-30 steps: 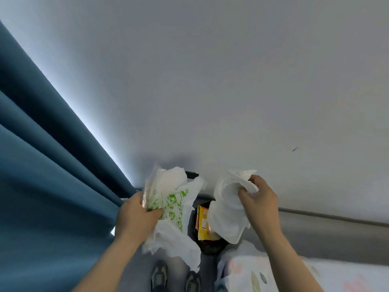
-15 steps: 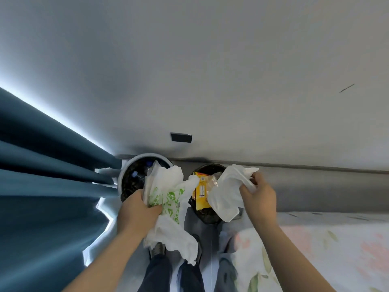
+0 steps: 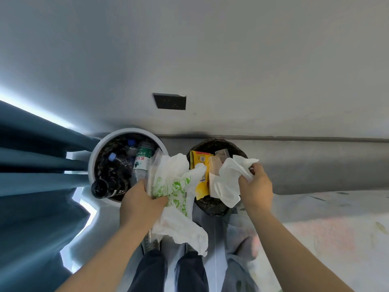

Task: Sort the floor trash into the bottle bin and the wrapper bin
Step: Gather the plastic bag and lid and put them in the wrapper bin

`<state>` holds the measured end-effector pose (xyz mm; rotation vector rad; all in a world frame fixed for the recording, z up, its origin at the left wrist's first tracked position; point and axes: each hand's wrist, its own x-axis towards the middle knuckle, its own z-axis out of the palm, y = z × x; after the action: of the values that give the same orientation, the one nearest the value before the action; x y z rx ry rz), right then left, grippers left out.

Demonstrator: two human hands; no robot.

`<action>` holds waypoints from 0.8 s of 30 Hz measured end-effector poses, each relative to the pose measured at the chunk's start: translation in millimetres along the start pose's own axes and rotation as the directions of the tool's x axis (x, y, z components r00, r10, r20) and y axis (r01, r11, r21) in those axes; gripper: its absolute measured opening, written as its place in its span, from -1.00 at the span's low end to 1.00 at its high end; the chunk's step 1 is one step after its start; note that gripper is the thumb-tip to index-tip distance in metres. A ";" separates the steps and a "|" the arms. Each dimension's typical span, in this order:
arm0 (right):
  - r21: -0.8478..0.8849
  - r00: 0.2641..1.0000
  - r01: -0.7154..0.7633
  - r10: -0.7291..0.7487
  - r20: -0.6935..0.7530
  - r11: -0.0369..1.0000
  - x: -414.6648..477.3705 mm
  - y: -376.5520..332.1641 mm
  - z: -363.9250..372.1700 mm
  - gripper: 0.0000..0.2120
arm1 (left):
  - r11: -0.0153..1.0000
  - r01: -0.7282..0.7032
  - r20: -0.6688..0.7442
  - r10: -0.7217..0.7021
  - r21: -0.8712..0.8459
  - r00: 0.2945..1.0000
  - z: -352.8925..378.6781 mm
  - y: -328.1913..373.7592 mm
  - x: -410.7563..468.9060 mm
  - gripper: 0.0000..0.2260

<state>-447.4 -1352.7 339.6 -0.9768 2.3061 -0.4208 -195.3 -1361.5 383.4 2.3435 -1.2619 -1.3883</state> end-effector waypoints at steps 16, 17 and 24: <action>-0.219 0.988 0.037 -0.003 0.154 0.975 44.3 57.0 85.2 -0.79 | 1.000 -0.011 0.005 0.010 0.020 1.000 52.8 -9.2 67.0 -0.84; -0.238 0.985 0.039 0.003 0.174 0.970 45.9 60.0 89.1 -0.77 | 1.000 -0.010 0.003 0.010 0.021 1.000 54.8 -8.3 69.9 -0.84; -0.405 0.930 0.019 0.132 0.343 0.914 56.7 65.0 126.7 -0.54 | 0.999 -0.036 0.008 0.036 0.019 0.999 66.3 -6.5 86.6 -0.81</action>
<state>-434.3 -1357.1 186.9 -1.0686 2.1037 0.2616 -223.7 -1401.0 285.6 2.3182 -1.3189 -1.3810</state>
